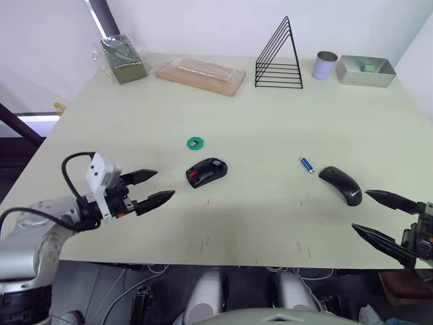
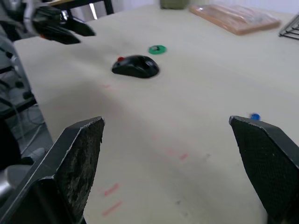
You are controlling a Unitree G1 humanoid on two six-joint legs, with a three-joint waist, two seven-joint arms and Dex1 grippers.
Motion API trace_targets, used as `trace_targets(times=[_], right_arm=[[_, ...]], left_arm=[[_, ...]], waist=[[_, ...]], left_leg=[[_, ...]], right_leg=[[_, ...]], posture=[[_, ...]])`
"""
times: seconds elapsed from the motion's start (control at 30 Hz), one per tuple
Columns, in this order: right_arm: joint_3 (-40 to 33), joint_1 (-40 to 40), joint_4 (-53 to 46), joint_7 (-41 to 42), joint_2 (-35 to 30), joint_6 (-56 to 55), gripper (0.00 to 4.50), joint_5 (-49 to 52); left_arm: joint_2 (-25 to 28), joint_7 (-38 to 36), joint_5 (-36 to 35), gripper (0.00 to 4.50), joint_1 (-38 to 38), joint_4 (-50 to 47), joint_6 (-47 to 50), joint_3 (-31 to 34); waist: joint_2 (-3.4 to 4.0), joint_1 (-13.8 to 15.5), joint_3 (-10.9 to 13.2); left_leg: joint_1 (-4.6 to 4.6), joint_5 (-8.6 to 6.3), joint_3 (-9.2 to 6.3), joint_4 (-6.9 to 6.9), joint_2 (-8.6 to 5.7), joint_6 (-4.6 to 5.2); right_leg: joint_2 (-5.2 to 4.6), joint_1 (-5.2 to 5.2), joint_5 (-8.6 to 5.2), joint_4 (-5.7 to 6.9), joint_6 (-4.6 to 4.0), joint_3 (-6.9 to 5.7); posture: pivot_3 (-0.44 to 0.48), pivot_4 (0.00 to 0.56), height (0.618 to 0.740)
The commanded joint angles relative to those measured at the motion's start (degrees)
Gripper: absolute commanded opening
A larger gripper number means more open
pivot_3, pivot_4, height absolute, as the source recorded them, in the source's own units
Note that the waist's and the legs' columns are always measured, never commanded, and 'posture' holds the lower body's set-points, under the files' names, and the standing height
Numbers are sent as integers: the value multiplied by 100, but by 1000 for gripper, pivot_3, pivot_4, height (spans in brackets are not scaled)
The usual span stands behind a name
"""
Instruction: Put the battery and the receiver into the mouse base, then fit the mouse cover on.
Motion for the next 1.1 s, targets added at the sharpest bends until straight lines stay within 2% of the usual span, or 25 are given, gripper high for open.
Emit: trace_targets(times=[0.03,0.23,0.4,0.67,1.1], right_arm=[[-281,106,-492,-15,-201,211,4500,413],[-768,498,-963,52,-344,392,4500,810],[-1168,847,-1186,6,-270,418,4500,941],[-1368,1184,-1475,-180,-6,320,4500,947],[-1211,1257,-1732,-531,152,257,4500,923]], left_arm=[[238,-260,146,4487,-580,310,-135,-461],[365,-806,776,4487,-2243,1333,-279,-1711],[106,-1033,1509,4487,-3234,2136,-675,-2639],[-345,-1079,2226,4487,-3902,2864,-946,-3345],[-946,-1089,2880,4487,-4328,3629,-1362,-3710]], waist=[[1,4,1],[-13,49,2],[-17,11,1],[-25,-1,3],[-30,1,4]], left_leg=[[-2,0,0,0,-1,0],[-6,3,-5,9,-8,3],[-1,2,10,12,-9,7],[0,2,9,13,-6,7],[-4,3,10,32,-5,7]], right_leg=[[0,-1,0,0,0,-3],[27,4,1,3,2,-27],[71,8,12,4,23,-13],[103,4,15,13,31,-3],[102,4,18,26,37,4]], posture=[[0,150,740],[0,150,740],[0,150,740],[0,150,740],[0,150,740]])
